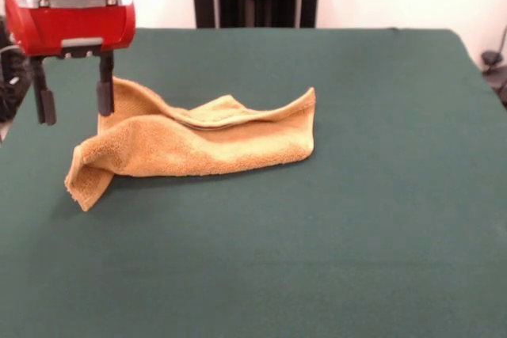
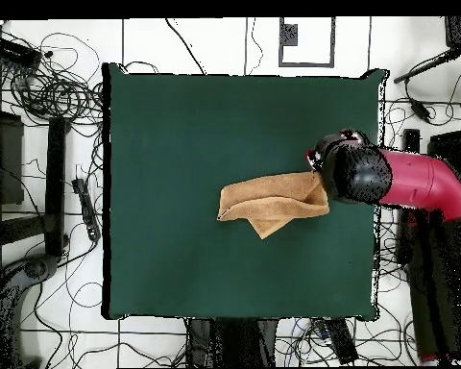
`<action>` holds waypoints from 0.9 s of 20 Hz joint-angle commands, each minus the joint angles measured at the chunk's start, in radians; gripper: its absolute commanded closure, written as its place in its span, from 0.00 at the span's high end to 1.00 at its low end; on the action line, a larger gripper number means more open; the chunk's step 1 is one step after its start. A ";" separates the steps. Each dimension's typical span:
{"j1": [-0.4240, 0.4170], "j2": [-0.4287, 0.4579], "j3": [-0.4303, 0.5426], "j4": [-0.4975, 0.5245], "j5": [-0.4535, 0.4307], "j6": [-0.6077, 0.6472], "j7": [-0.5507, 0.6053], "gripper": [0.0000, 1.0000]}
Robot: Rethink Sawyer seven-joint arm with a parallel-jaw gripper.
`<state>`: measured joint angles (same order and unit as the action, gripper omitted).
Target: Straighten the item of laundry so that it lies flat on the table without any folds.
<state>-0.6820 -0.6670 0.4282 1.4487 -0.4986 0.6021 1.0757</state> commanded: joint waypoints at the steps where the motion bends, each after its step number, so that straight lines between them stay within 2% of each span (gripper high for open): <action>1: 0.007 -0.021 -0.014 0.284 -0.017 -0.136 0.167 1.00; 13: 0.013 0.021 -0.062 0.338 -0.048 -0.295 0.178 1.00; 18: -0.024 0.062 -0.054 0.353 -0.063 -0.360 0.148 1.00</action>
<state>-0.7053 -0.7038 0.3719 1.6665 -0.5205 0.3278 1.0757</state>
